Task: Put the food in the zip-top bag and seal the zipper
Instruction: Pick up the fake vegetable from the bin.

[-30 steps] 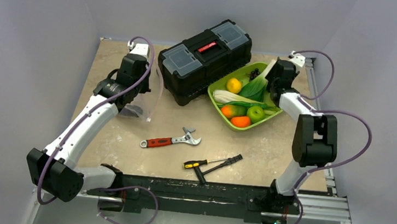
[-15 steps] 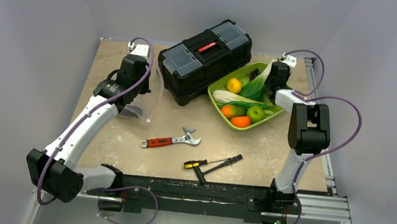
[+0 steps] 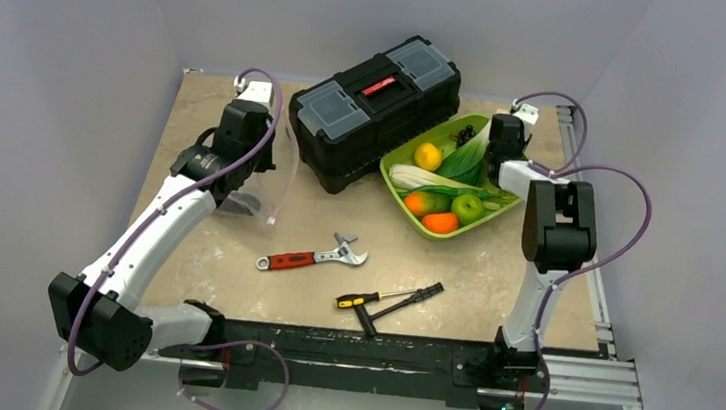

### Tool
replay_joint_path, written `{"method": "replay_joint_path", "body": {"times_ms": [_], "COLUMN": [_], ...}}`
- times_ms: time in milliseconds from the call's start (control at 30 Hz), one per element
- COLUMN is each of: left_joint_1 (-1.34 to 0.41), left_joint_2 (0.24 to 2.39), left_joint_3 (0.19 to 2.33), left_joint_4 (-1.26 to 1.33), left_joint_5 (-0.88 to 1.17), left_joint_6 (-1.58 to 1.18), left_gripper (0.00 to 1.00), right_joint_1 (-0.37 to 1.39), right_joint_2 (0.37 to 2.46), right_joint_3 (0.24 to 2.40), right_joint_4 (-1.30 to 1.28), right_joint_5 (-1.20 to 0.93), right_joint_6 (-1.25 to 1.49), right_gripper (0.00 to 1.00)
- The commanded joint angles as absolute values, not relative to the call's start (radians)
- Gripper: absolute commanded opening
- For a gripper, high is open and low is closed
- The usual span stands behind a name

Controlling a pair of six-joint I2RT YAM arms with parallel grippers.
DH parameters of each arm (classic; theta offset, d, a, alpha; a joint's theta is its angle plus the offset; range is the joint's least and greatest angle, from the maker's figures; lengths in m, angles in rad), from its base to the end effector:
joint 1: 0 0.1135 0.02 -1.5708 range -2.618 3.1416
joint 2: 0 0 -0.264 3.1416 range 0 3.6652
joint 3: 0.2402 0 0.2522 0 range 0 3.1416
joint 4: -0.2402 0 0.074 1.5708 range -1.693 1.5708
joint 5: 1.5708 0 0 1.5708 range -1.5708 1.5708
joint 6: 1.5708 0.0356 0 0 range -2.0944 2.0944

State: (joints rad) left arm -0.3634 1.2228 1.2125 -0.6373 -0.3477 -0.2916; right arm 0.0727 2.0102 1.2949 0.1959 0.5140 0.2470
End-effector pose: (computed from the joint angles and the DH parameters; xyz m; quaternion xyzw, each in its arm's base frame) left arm 0.2485 -0.0815 0.3543 -0.0453 0.8840 0.0055 0.4652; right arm 0.4478 0.0151 0.1849 0.1999 0.8223 -0.1398 0.5141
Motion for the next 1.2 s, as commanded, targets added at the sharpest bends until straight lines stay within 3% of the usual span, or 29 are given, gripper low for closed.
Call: {"method": "replay_joint_path", "body": {"times_ms": [0, 133, 267, 567, 800, 967, 1167], "left_joint_1": [-0.366, -0.365, -0.365, -0.364, -0.364, -0.364, -0.364], "left_joint_2": [1.199, 1.201, 1.209, 1.192, 1.194, 1.222, 1.244], "left_joint_3": [1.213, 1.217, 1.223, 1.225, 1.22, 1.238, 1.252], "left_joint_4": [-0.613, -0.611, -0.615, -0.617, -0.615, -0.628, -0.641], "left_joint_5": [-0.343, -0.331, -0.328, -0.328, -0.316, -0.252, -0.213], "left_joint_6": [-0.277, -0.279, -0.281, -0.279, -0.284, -0.279, -0.271], "left_gripper": [0.0, 0.0, 0.0, 0.0, 0.0, 0.0, 0.0], "right_joint_1": [0.078, 0.093, 0.117, 0.189, 0.196, 0.2, 0.202], "right_joint_2": [2.012, 1.986, 1.912, 1.699, 1.609, 1.527, 1.482], "right_joint_3": [1.315, 1.28, 1.22, 1.144, 1.19, 1.233, 1.262], "right_joint_4": [0.21, 0.238, 0.284, 0.245, 0.187, 0.118, 0.001], "right_joint_5": [0.571, 0.598, 0.601, 0.656, 0.688, 0.308, -0.221], "right_joint_6": [0.232, 0.233, 0.239, 0.247, 0.216, 0.196, 0.372], "right_gripper": [0.36, 0.18, 0.11, 0.0, 0.0, 0.02, 0.0]}}
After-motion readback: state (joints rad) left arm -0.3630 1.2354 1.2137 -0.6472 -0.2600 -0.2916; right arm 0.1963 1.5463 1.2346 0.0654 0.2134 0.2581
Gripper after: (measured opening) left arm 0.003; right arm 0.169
